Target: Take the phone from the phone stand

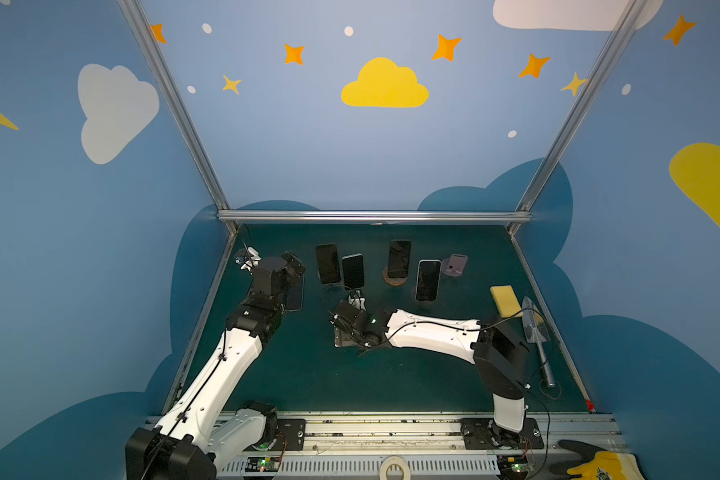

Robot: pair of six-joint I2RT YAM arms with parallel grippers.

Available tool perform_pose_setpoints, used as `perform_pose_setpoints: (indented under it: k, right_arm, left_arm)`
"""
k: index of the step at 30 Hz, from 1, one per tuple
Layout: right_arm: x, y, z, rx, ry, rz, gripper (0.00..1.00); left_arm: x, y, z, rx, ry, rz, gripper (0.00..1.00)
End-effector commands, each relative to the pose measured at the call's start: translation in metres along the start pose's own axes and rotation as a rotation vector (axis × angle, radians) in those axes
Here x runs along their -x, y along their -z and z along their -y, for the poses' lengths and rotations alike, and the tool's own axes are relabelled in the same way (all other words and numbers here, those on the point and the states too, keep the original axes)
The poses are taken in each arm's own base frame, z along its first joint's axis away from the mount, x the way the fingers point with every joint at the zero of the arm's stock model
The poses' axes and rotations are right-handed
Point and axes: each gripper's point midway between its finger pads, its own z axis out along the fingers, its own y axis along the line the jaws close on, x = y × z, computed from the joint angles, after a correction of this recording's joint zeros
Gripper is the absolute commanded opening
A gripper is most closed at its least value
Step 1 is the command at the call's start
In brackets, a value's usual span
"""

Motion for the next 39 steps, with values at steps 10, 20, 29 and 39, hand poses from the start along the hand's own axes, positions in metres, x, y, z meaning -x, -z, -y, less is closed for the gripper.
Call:
perform_pose_setpoints:
  k: [10, 20, 29, 39]
  right_arm:
    - [0.013, -0.020, 0.028, -0.157, -0.029, 0.087, 0.63]
    - [0.023, 0.016, 0.047, -0.164, 0.069, 0.189, 0.46]
    - [0.016, 0.068, 0.137, -0.303, 0.063, 0.220, 0.44]
    - [-0.014, 0.112, 0.260, -0.481, -0.047, 0.259, 0.43]
  left_arm:
    - [-0.005, -0.007, 0.000, -0.028, 0.013, -0.033, 1.00]
    - [-0.015, -0.015, 0.008, -0.069, 0.033, -0.124, 1.00]
    - [-0.017, -0.013, 0.012, -0.082, 0.023, -0.145, 1.00]
    - [-0.016, -0.008, 0.018, -0.106, 0.004, -0.135, 1.00]
